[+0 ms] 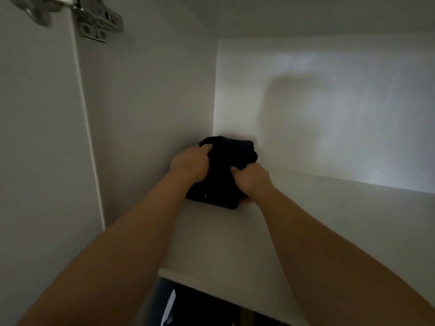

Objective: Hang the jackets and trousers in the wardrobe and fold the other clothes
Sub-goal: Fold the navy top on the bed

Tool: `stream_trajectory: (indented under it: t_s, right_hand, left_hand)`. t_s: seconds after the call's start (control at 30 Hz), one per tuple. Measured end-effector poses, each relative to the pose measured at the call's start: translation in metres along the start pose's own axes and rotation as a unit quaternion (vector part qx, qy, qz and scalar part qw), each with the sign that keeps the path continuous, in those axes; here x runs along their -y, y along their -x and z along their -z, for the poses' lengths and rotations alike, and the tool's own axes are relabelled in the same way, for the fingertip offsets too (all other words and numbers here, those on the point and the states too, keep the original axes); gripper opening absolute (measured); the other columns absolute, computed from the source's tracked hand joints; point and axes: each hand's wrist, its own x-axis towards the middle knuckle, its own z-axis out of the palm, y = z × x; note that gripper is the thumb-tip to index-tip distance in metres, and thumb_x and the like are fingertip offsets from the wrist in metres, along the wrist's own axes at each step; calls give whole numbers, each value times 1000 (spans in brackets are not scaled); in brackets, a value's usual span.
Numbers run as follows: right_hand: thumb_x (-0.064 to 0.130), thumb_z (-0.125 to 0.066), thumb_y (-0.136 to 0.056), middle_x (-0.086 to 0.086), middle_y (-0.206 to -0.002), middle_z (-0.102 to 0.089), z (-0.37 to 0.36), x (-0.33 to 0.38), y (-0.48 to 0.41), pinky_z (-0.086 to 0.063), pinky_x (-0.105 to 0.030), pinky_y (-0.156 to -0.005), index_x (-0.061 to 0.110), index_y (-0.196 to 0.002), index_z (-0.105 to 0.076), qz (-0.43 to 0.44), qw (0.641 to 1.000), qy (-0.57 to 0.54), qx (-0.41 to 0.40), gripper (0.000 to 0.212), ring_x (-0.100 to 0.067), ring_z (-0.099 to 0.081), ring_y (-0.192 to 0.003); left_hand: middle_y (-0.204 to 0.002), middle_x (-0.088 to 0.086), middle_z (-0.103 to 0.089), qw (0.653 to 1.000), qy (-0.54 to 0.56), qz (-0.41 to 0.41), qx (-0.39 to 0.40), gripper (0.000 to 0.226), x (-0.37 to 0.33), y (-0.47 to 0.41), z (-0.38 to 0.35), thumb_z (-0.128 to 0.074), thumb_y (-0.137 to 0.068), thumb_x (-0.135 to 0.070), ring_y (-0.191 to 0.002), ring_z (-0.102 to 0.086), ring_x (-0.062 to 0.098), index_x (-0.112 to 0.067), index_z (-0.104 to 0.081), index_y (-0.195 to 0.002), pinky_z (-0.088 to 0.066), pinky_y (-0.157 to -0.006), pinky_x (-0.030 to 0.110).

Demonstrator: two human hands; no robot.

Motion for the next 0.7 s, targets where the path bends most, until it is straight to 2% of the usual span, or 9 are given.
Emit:
stream_trajectory:
  t_s: [0.07, 0.23, 0.37, 0.5, 0.6, 0.7]
  right_hand:
    - [41, -46, -106, -18, -103, -67, -9, -1, -18, -49, -35, -85, 3, -106, -63, -7, 1000, -6, -9, 42, -36, -64, -105]
    - [38, -43, -107, -21, -116, -66, -24, -2, -58, -42, -32, -82, -3, -115, -62, -19, 999, 25, -14, 46, -37, -62, -110]
    - [36, -43, -107, -21, -111, -66, -29, -6, -84, -42, -32, -77, -2, -109, -61, -23, 999, 35, -12, 42, -36, -63, -105]
    - [35, -42, -108, -22, -115, -65, -31, -11, -94, -50, -37, -85, -1, -113, -62, -24, 999, 34, -3, 41, -38, -63, -108]
    - [39, -43, -105, -20, -116, -65, -27, -11, -92, -50, -37, -81, 5, -111, -61, -48, 999, 16, -3, 39, -36, -63, -107]
    - [46, -35, -107, -25, -124, -63, -15, -2, -83, -52, -44, -96, -3, -126, -60, -46, 998, 4, 36, 58, -40, -62, -114]
  left_hand:
    - [-165, 11, -23, 999, -29, -4, 15, 69, 3, -22, -6, -46, -102, -16, -146, -34, 31, -27, -13, -161, -33, -118, 47]
    - [-167, 14, -13, 996, -84, -1, 23, 71, 7, -59, -25, -44, -103, -21, -147, -30, 38, -24, -4, -162, -31, -118, 48]
    - [-163, 20, -22, 986, -166, -3, -4, 70, 0, -75, -35, -43, -103, -26, -144, -32, 40, -18, -7, -162, -30, -116, 46]
    - [-153, 26, -36, 982, -189, -14, -3, 68, -5, -87, -38, -46, -103, -22, -136, -41, 41, -10, -12, -161, -36, -111, 46]
    - [-152, 25, -38, 984, -176, -14, 18, 71, -7, -87, -34, -50, -102, -22, -135, -43, 40, -10, -12, -161, -39, -109, 46]
    - [-154, 24, -38, 989, -133, 1, 59, 70, -10, -83, -16, -50, -101, -15, -138, -43, 37, -8, -14, -160, -39, -113, 45]
